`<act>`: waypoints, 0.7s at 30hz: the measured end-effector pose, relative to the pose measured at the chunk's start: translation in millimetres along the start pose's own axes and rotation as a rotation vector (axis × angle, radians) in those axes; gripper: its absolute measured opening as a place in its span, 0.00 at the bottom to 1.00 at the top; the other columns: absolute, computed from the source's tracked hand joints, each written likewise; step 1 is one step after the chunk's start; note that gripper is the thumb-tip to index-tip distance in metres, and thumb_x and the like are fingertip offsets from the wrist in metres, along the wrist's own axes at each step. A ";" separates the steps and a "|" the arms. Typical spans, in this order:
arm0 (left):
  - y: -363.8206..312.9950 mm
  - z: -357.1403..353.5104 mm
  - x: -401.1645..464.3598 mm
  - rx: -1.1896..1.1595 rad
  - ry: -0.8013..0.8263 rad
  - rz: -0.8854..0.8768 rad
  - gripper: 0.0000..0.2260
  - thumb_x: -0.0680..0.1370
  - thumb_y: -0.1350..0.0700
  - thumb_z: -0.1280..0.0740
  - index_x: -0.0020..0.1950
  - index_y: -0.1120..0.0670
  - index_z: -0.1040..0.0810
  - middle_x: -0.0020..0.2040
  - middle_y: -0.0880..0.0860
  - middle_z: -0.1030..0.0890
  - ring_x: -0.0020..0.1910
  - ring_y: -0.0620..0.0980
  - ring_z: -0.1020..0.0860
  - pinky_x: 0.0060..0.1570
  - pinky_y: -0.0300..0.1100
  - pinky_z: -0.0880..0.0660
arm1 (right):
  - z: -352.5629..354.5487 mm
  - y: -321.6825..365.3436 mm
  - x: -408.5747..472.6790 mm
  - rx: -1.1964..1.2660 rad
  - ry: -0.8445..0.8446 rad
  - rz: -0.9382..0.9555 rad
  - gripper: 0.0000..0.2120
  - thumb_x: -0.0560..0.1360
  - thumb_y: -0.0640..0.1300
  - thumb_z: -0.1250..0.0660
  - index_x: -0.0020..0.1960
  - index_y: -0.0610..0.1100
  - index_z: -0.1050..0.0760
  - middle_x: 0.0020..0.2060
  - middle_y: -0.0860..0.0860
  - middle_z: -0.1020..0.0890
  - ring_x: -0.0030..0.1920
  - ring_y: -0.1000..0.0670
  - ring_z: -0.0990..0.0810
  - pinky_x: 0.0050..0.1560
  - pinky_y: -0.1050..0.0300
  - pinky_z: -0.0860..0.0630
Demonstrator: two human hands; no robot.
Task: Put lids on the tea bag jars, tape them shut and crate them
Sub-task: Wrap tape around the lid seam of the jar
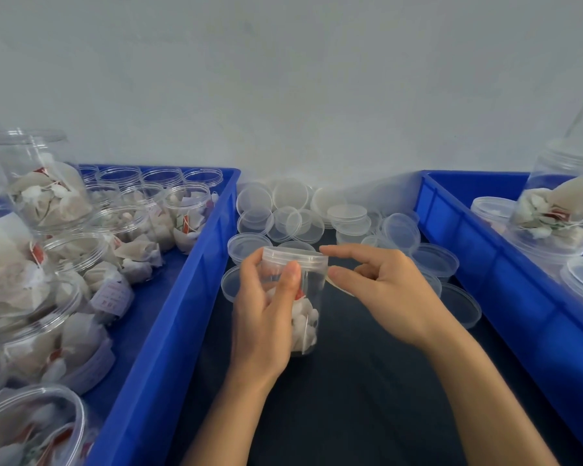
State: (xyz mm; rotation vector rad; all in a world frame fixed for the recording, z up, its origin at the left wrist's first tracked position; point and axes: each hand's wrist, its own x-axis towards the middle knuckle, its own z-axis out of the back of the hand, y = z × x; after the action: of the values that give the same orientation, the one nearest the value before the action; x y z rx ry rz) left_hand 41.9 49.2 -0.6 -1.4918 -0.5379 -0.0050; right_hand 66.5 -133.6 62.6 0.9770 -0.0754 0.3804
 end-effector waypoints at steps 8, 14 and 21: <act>4.5 5.7 3.8 -0.008 0.054 0.002 0.32 0.77 0.31 0.35 0.75 0.48 0.28 0.61 0.36 0.17 0.60 0.37 0.18 0.56 0.35 0.24 | 3.4 -1.0 1.2 0.065 0.007 -0.032 0.11 0.77 0.59 0.28 0.57 0.71 0.18 0.28 0.51 0.32 0.31 0.52 0.33 0.37 0.49 0.32; 6.3 7.5 4.8 -0.033 0.073 0.012 0.29 0.77 0.31 0.35 0.72 0.47 0.25 0.62 0.40 0.16 0.63 0.41 0.18 0.63 0.46 0.23 | 0.9 -3.2 0.8 0.057 0.014 -0.025 0.11 0.75 0.61 0.29 0.58 0.70 0.18 0.26 0.55 0.33 0.29 0.53 0.34 0.35 0.52 0.33; 1.8 9.8 6.5 -0.135 0.117 0.062 0.22 0.81 0.38 0.36 0.66 0.53 0.22 0.59 0.48 0.14 0.59 0.47 0.16 0.57 0.40 0.20 | -1.9 -1.4 -0.2 0.044 0.020 -0.029 0.17 0.70 0.68 0.32 0.58 0.69 0.20 0.26 0.54 0.32 0.28 0.53 0.33 0.35 0.50 0.31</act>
State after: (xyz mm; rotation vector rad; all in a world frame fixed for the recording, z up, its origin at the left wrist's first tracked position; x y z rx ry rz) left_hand 44.9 60.6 -0.2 -1.6283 -0.4034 -0.0812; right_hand 66.6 -132.8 60.3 1.0164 -0.0352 0.3666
